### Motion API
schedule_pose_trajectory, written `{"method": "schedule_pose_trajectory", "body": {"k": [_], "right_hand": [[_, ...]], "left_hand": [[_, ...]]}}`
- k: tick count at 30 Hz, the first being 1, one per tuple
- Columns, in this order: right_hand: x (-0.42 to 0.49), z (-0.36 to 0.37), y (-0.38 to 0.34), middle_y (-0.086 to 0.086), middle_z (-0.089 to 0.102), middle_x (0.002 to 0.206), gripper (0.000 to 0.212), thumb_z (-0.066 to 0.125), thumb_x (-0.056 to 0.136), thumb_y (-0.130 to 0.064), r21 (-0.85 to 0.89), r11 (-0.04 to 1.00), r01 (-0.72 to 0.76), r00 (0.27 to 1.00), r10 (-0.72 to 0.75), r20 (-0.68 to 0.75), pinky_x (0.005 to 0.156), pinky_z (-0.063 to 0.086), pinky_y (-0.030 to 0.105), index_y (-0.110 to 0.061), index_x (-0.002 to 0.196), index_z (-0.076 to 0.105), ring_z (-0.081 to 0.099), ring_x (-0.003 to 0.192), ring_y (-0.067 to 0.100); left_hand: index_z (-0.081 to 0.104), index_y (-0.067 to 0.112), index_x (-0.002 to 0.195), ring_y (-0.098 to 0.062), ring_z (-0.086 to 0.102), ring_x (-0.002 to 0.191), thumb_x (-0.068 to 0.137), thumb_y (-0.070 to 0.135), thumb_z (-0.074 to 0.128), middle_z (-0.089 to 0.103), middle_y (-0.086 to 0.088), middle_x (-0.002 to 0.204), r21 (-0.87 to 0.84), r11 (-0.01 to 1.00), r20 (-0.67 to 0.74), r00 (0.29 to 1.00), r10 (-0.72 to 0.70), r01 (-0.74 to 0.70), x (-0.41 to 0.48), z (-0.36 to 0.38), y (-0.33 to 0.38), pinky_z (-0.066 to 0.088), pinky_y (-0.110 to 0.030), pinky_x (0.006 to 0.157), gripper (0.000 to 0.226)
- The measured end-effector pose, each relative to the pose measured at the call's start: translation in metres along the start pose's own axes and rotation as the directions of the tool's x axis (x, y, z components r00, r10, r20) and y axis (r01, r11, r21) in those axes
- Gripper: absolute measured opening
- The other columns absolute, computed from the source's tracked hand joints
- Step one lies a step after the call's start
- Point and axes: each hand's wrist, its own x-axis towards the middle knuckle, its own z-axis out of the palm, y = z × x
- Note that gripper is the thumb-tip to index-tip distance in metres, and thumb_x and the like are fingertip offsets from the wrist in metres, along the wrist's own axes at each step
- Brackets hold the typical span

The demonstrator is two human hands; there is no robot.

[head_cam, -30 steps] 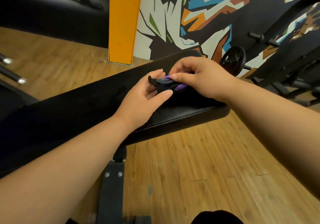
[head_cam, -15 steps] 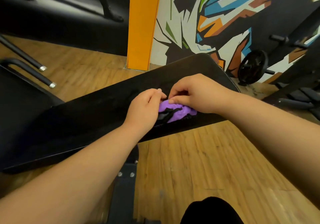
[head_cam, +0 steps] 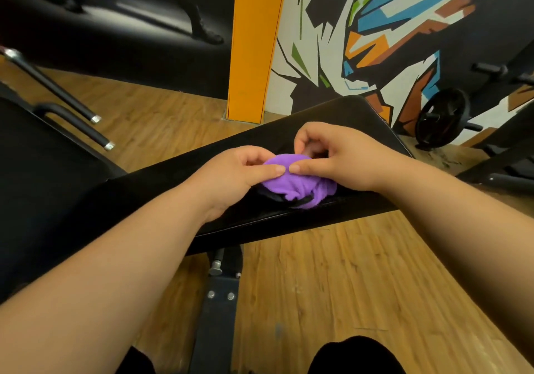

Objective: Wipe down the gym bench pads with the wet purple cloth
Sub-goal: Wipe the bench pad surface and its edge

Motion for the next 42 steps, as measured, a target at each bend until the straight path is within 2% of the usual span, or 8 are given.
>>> {"method": "schedule_pose_trajectory", "body": {"k": [4,9,13,17,21,31,36,42], "right_hand": [[0.002,-0.004,-0.003,-0.012,0.069,0.1,0.044,0.072,0.083,-0.033,0.225,0.974,-0.029,0.999,0.031,-0.005,0.074,0.051,0.009,-0.037,0.123,0.055,0.065,0.089,-0.002],[0.008,0.013,-0.01,-0.017,0.063,0.102,0.049,0.071,0.082,-0.009,0.215,0.976,0.033,0.988,0.0,-0.154,0.069,0.045,0.003,-0.038,0.119,0.056,0.059,0.09,-0.009],[0.011,0.022,-0.014,-0.019,0.06,0.114,0.05,0.073,0.082,-0.015,0.266,0.962,0.062,0.98,-0.007,-0.199,0.074,0.045,0.003,-0.037,0.123,0.053,0.056,0.1,-0.01],[0.014,0.029,-0.016,-0.014,0.059,0.122,0.063,0.069,0.077,-0.044,0.637,0.767,-0.077,0.988,0.146,-0.057,0.088,0.053,0.025,-0.037,0.136,0.047,0.058,0.11,0.005],[0.022,0.04,-0.019,-0.005,0.069,0.11,0.053,0.069,0.087,-0.014,0.705,0.709,-0.013,0.974,0.167,-0.15,0.086,0.056,0.031,-0.035,0.132,0.051,0.066,0.103,0.009],[0.024,0.056,-0.039,-0.007,0.066,0.104,0.027,0.055,0.096,-0.03,0.408,0.91,0.075,0.9,0.114,-0.42,0.068,0.054,0.015,-0.039,0.121,0.048,0.064,0.086,0.002],[0.021,0.058,-0.043,-0.02,0.039,0.139,0.02,0.059,0.092,-0.035,0.252,0.959,0.133,0.945,-0.046,-0.324,0.084,0.037,0.001,-0.042,0.111,0.059,0.04,0.123,-0.004],[0.024,0.051,-0.037,-0.02,0.062,0.111,0.036,0.074,0.081,-0.031,0.087,0.996,0.029,0.976,-0.009,-0.218,0.077,0.048,0.009,-0.031,0.117,0.065,0.057,0.096,-0.003]], "left_hand": [[0.065,0.018,0.098,-0.013,0.067,0.082,0.091,0.018,0.062,0.072,-0.001,0.087,-0.222,0.974,-0.093,0.995,0.03,-0.051,-0.001,0.002,-0.001,0.05,-0.022,0.065,0.007],[0.065,0.014,0.104,-0.022,0.065,0.103,0.076,0.027,0.071,0.071,-0.008,0.105,-0.37,0.929,-0.111,0.994,-0.011,-0.031,-0.004,-0.004,-0.004,0.048,-0.04,0.1,0.031],[0.069,0.013,0.108,-0.023,0.067,0.103,0.088,0.029,0.065,0.073,-0.007,0.104,-0.365,0.931,-0.107,0.994,-0.031,-0.01,-0.005,-0.01,-0.005,0.051,-0.037,0.094,0.026],[0.069,0.018,0.104,-0.024,0.068,0.103,0.09,0.021,0.064,0.072,-0.007,0.108,-0.429,0.902,-0.178,0.983,-0.032,-0.048,-0.006,-0.015,-0.008,0.05,-0.046,0.099,0.015],[0.068,0.019,0.104,-0.02,0.066,0.107,0.096,0.023,0.057,0.071,-0.005,0.111,-0.419,0.905,-0.225,0.974,-0.024,-0.075,-0.009,-0.016,-0.013,0.049,-0.044,0.101,0.014],[0.068,0.022,0.107,-0.017,0.069,0.1,0.089,0.032,0.067,0.072,-0.002,0.106,-0.378,0.923,-0.353,0.933,-0.072,-0.071,-0.018,-0.022,-0.011,0.056,-0.041,0.091,0.021],[0.064,0.03,0.092,-0.02,0.067,0.09,0.088,0.033,0.068,0.066,-0.003,0.099,-0.267,0.956,-0.498,0.867,-0.029,-0.121,-0.025,-0.028,-0.011,0.058,-0.038,0.074,0.006],[0.059,0.031,0.118,-0.017,0.069,0.101,0.084,0.013,0.07,0.074,0.0,0.105,-0.29,0.954,-0.114,0.992,0.05,-0.081,-0.036,-0.043,-0.018,0.05,-0.035,0.094,0.04]]}}
